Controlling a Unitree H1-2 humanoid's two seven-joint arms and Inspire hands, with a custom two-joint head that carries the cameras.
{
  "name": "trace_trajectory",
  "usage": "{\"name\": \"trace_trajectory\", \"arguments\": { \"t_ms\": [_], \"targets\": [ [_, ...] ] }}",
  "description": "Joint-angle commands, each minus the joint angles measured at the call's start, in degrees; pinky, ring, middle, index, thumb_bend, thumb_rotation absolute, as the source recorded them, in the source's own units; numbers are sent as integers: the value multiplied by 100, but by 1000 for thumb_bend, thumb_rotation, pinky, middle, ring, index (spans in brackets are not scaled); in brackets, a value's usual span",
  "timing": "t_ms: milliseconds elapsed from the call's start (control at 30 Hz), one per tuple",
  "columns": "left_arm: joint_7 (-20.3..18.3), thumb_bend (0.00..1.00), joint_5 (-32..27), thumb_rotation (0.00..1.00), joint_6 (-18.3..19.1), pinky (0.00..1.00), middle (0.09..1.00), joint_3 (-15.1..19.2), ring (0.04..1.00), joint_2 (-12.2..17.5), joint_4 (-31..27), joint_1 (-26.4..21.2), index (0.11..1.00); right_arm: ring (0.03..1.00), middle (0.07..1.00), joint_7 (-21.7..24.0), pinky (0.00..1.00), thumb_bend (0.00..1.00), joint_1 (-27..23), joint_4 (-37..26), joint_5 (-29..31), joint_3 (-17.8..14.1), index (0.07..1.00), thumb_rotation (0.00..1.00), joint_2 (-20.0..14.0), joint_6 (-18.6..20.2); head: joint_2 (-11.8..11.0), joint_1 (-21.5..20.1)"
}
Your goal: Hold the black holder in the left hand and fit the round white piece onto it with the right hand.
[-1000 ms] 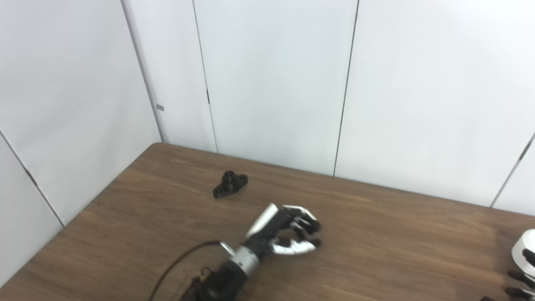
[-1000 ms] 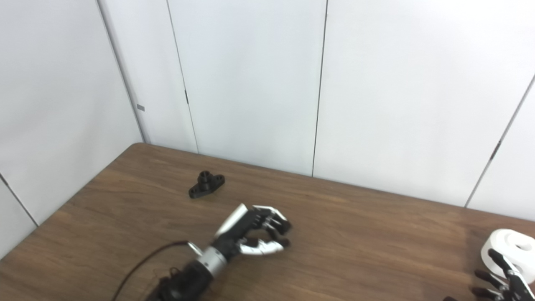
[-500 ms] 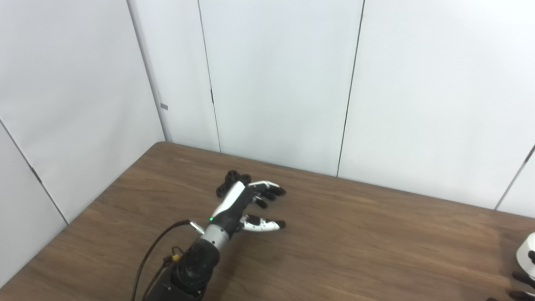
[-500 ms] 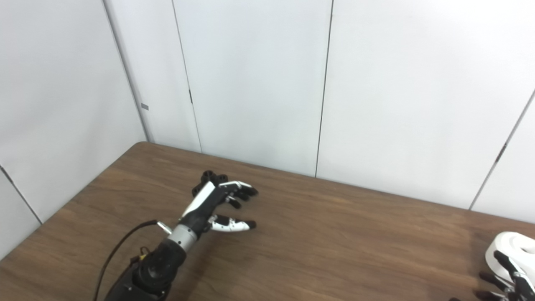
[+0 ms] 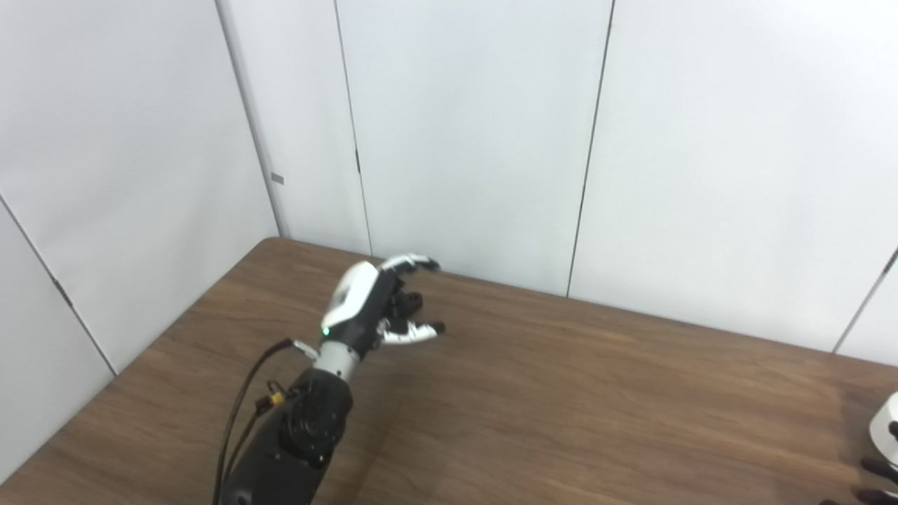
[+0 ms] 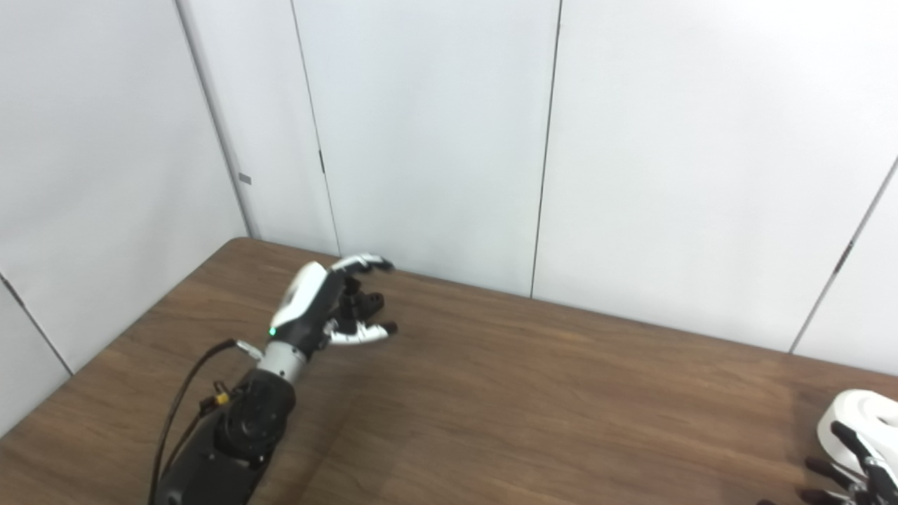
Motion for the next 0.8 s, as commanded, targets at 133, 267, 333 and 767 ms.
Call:
{"name": "trace_trajectory", "arguments": {
  "t_ms": [133,267,333,767],
  "targets": [
    [528,769,451,141,196,759,979,172,955,297,-150,-370,844,757,926,55,546,711,-12,-43,27,-41,860,5,-118,-38,20,10],
    [644,781,675,183,462,809,997,185,994,375,-107,-429,818,758,927,66,547,712,6,-79,42,-37,859,11,-127,-39,29,22],
    [747,793,800,202,591,836,1000,200,999,408,-16,-453,807,759,928,84,549,715,15,-82,70,-46,859,31,-137,-39,44,22],
    [119,1000,747,378,1845,1000,1000,-21,1000,587,473,-605,781,755,923,81,556,726,84,-176,71,-72,853,65,-167,-17,148,-6]
  ]
}}
